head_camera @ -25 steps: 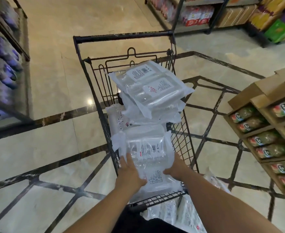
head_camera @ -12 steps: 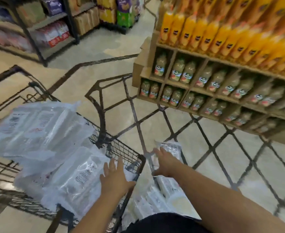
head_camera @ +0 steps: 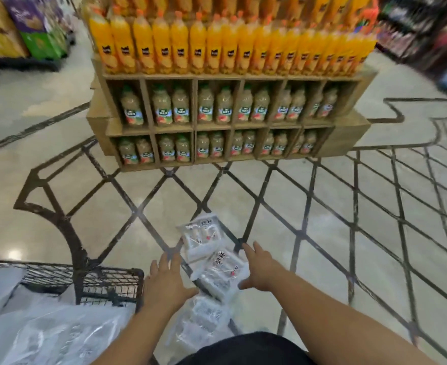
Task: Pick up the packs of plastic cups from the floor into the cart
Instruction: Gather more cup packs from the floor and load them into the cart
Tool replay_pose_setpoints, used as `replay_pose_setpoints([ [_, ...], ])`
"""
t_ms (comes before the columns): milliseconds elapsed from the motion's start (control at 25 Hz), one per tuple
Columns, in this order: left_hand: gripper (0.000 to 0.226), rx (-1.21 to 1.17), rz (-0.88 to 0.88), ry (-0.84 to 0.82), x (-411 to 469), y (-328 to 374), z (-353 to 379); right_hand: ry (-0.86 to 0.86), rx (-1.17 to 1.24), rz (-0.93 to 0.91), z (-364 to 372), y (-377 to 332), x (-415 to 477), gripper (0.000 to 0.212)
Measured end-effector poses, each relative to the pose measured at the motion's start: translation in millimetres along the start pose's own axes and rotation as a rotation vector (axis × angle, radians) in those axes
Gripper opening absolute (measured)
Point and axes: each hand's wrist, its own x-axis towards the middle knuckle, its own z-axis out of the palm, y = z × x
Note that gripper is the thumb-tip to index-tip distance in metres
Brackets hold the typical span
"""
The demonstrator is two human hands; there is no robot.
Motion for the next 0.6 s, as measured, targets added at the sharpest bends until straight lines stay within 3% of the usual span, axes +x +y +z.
replay_pose_setpoints([
  [120, 0.118, 0.0, -0.034, -0.041, 3.6, 24.3, 5.2, -0.028, 0.006, -0.027, -2.6, 30.0, 4.2, 0.123],
  [360, 0.124, -0.176, -0.271, -0.081, -7.1, 45.4, 53.5, -0.168, -0.092, -0.163, 3.6, 70.1, 32.4, 0.115],
  [600, 0.123, -0.481, -0.614, -0.162, -14.1, 43.1, 181.6, -0.361, -0.229, -0.23, 82.4, 89.7, 89.7, 0.11],
])
